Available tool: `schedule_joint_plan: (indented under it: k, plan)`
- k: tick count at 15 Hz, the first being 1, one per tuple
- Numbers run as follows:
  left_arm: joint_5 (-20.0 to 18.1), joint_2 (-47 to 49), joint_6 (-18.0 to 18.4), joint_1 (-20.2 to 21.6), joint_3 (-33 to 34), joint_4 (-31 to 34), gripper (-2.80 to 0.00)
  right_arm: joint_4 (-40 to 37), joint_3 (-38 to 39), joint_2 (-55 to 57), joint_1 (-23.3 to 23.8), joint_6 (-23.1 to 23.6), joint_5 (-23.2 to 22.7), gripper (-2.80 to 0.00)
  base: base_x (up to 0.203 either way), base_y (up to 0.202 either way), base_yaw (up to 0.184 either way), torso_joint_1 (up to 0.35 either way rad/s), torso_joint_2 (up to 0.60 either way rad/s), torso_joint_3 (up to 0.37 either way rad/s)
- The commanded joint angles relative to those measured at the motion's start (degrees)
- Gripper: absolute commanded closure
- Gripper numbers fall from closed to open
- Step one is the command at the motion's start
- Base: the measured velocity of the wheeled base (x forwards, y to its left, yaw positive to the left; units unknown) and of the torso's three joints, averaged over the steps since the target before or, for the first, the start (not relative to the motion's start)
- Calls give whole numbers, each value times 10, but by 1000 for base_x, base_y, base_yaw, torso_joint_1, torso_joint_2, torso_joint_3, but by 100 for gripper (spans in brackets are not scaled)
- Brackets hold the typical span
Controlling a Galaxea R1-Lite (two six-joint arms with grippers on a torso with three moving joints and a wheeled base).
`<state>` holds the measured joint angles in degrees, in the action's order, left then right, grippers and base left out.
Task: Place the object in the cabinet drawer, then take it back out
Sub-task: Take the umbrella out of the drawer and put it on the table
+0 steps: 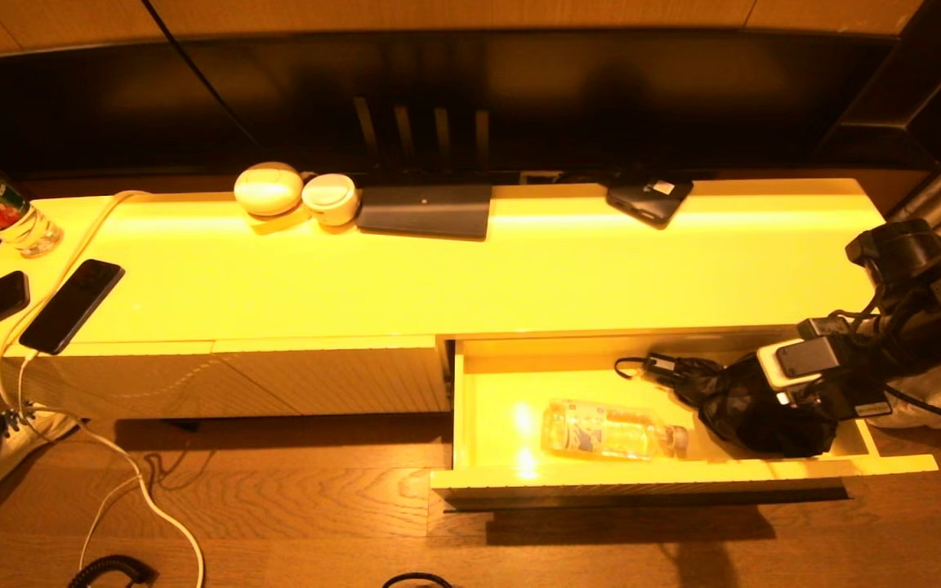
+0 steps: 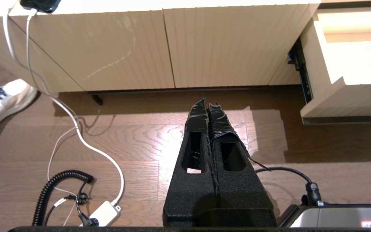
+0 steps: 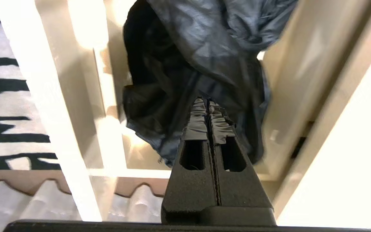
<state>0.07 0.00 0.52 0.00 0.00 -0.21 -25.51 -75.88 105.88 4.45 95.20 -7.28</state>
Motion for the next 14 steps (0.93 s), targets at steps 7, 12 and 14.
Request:
schedule_joint_plan:
  k: [7,12,14]
  plan:
    - [0,0,0,0,1,-1,0,3,11,8,1,10,-1,-280,0,0,0,0,0,0]
    - [0,0,0,0,1,0,0,-1,-8,53,-4,6,0,-280,0,0,0,0,0,0]
    - [0,0,0,0,1,-1,0,-1,-21,70,-5,5,2,-280,0,0,0,0,0,0]
